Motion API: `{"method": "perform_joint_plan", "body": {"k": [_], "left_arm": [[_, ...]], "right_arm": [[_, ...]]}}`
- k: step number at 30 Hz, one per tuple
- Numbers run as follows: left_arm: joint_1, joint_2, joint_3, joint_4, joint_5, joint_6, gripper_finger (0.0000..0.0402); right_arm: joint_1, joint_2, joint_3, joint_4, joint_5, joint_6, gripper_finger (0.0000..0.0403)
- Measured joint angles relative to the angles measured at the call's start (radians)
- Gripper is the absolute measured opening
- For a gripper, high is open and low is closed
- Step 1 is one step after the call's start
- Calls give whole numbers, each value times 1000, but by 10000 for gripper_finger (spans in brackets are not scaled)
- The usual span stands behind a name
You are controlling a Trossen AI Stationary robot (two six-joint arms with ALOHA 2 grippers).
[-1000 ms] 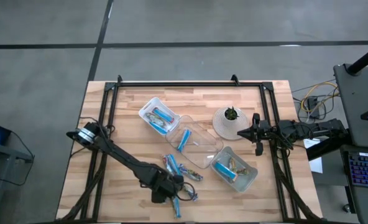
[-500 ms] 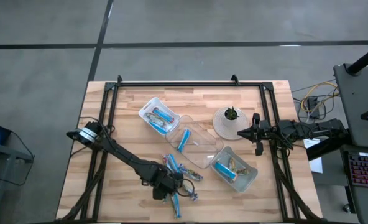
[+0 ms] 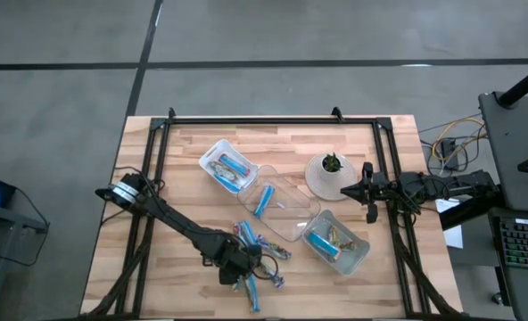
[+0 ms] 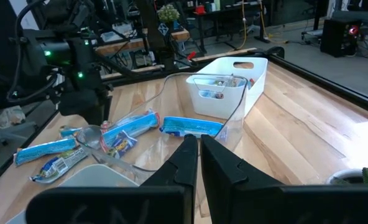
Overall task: Pick and place Granola Bars by type
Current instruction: Put the orange granola bar into the gray bin
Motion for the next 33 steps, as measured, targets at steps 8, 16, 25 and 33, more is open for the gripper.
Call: {"method": "perform_joint_plan", "body": {"k": [8, 16, 25, 33], "left_arm": [[0, -2, -1, -20, 15, -69, 117], [0, -6, -2, -59, 23, -130, 77], [2, -11, -3, -69, 68, -196, 71], [6, -15, 1, -67, 90, -230, 50]], "right_arm": [[0, 0, 0, 0, 0, 0, 13], [0, 0, 0, 0, 0, 0, 13], [0, 0, 0, 0, 0, 0, 13], [0, 0, 0, 0, 0, 0, 13]]}}
